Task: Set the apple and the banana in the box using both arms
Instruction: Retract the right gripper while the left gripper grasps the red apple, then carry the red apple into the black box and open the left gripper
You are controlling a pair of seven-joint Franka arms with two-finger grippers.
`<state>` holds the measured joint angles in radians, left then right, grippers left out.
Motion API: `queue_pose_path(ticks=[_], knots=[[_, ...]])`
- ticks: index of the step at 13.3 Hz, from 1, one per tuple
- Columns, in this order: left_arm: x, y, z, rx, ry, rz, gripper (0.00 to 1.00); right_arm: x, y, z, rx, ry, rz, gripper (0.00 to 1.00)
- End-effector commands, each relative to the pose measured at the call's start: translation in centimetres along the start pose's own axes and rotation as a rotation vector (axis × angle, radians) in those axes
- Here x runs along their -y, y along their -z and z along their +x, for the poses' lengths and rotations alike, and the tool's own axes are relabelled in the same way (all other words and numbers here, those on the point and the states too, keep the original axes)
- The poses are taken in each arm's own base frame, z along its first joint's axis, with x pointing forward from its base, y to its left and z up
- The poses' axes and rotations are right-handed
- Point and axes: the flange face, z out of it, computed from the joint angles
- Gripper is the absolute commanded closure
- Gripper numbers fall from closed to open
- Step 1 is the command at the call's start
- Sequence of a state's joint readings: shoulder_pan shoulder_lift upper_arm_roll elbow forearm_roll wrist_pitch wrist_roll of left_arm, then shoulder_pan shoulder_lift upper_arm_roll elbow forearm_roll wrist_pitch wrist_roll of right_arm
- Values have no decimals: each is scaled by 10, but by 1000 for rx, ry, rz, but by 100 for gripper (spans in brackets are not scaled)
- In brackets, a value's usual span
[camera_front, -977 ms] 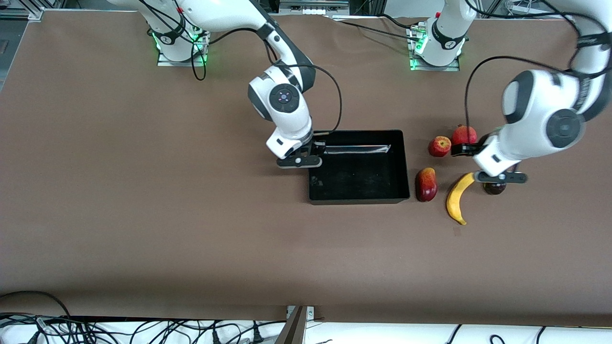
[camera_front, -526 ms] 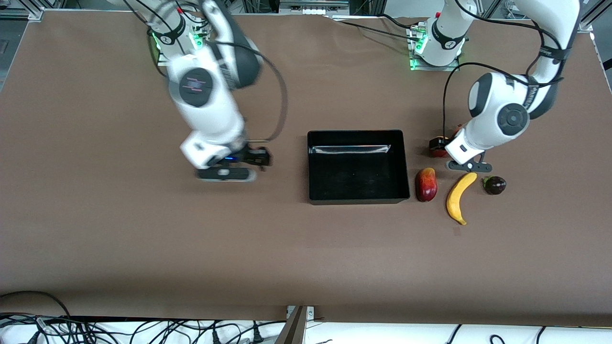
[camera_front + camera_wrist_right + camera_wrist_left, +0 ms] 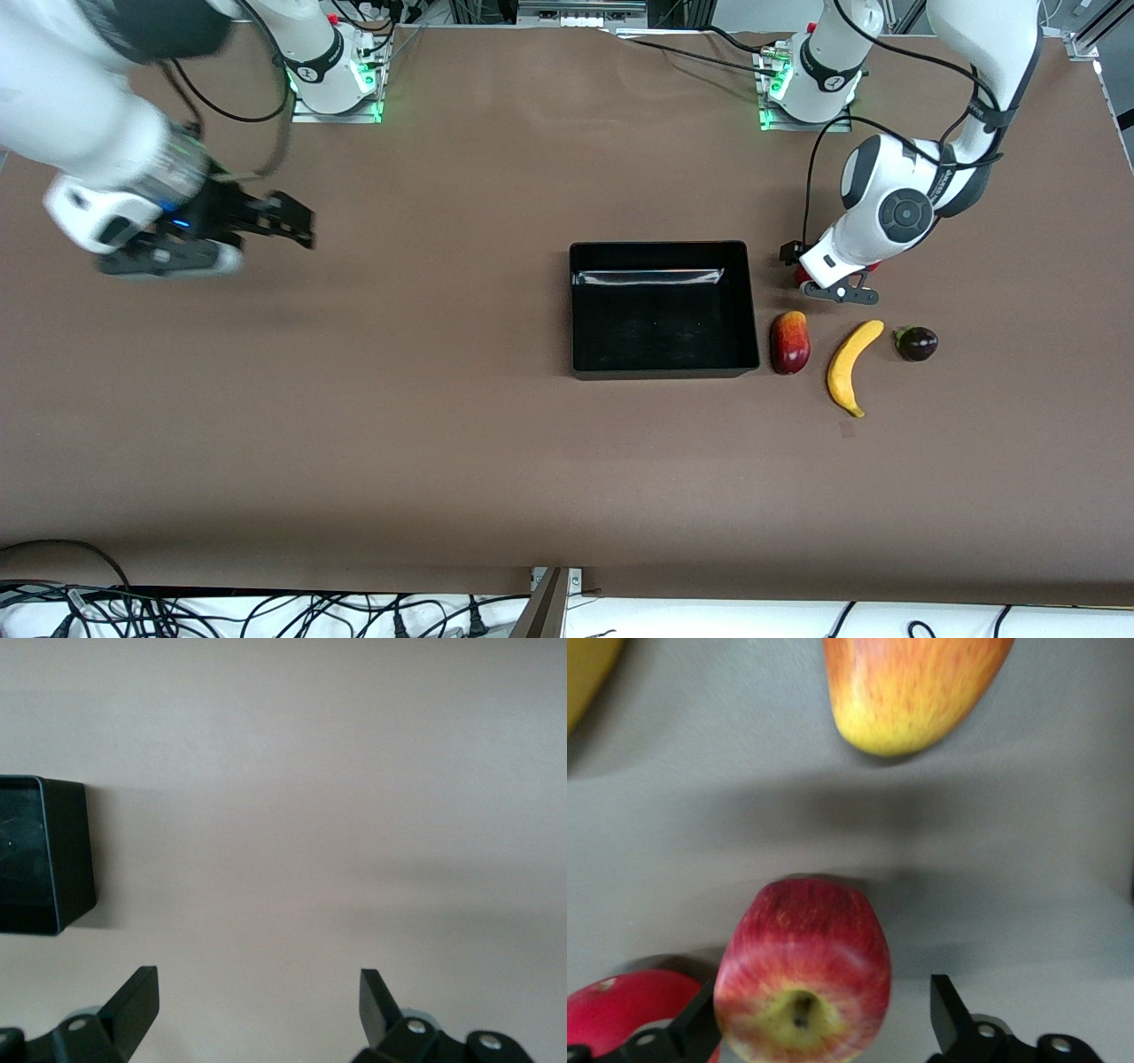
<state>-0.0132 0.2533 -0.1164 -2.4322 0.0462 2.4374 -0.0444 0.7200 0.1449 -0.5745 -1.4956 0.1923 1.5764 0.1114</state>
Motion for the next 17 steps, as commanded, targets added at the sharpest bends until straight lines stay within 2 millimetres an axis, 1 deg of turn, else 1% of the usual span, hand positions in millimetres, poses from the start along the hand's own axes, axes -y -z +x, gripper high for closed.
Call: queue_pose_path(ticks=[1, 2, 3, 4, 5, 6, 7, 8, 9, 10, 11, 12, 13, 14, 16, 17], knots=[[-3, 1, 4, -8, -28, 11, 79, -45, 22, -19, 4, 39, 8, 0], [-2, 7, 6, -17, -35, 13, 99, -54, 28, -31, 1, 40, -19, 0], [-4, 14, 8, -10, -35, 16, 100, -59, 32, -46, -6, 42, -34, 0], [-7, 31, 13, 7, -38, 22, 100, -67, 31, -56, -7, 35, -37, 0], [-9, 54, 20, 28, -41, 29, 100, -75, 29, -61, -13, 26, -36, 0], [-10, 87, 31, 60, -36, 36, 100, -79, 22, -64, -16, 29, -43, 0], [-15, 118, 40, 108, -31, 42, 100, -78, 20, -69, -29, 32, -51, 0], [-25, 151, 48, 128, -14, 47, 100, -75, 20, -72, -40, 40, -55, 0], [-37, 174, 55, 138, 9, 38, 100, -76, 19, -70, -43, 42, -72, 0], [-55, 189, 62, 133, 33, 18, 100, -77, 16, -66, -58, 46, -88, 0], [-91, 197, 62, 130, 76, -22, 100, -77, 8, -59, -55, 48, -100, 0], [-117, 196, 65, 131, 136, -36, 100, -79, 8, -57, -63, 52, -127, 0], [-148, 186, 69, 128, 170, -38, 100, -79, 10, -55, -75, 55, -137, 0], [-173, 173, 74, 104, 185, -38, 100, -78, 14, -52, -86, 57, -143, 0], [-201, 136, 84, 72, 170, -46, 100, -81, 16, -53, -80, 52, -143, 0], [-207, 118, 86, 71, 162, -50, 100, -81, 19, -52, -86, 54, -146, 0]])
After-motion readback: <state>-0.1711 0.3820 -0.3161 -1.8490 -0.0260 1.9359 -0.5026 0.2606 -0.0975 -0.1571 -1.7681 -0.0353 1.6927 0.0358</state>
